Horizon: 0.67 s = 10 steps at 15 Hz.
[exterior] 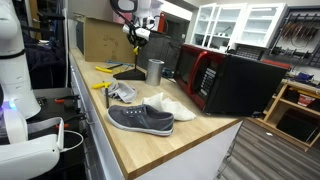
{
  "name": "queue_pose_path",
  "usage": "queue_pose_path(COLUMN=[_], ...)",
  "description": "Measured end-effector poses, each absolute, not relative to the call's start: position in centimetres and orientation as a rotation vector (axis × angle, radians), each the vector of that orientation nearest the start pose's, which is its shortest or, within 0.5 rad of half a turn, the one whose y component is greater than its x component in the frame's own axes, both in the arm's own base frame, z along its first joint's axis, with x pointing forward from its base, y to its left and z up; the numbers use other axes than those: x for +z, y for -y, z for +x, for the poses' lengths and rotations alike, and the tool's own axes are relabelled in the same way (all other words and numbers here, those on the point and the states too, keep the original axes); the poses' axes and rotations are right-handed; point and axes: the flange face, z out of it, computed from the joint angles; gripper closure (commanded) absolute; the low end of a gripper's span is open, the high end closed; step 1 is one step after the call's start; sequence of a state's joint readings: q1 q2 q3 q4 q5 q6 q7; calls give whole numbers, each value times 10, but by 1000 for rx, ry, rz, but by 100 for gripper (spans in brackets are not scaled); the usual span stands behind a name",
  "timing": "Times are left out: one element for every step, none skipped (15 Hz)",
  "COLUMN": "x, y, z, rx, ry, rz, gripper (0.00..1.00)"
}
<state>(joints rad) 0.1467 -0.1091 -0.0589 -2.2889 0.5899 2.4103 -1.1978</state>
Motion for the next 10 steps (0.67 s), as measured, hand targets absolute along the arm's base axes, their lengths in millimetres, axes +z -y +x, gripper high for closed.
queue_pose_path(x=[421,421,422,422,424,424,424,423,422,421], y=[-49,-51,-52,-55,-58,-62,-65,-69,-71,-74], z=[518,519,519,519,520,521,521,521,520,519], rx=[-609,-608,-600,-587,-572,-557,-530,-496,-463,-434], ry=[1228,1259,1298,1337,1377,1418,1455,1494,1538,1578], rz=[-2536,-2524,-2513,-2501,-2491,-2481,-2469,-2454,-2438,-2423], gripper=[94,94,94,94,69,50,45,38,29,22])
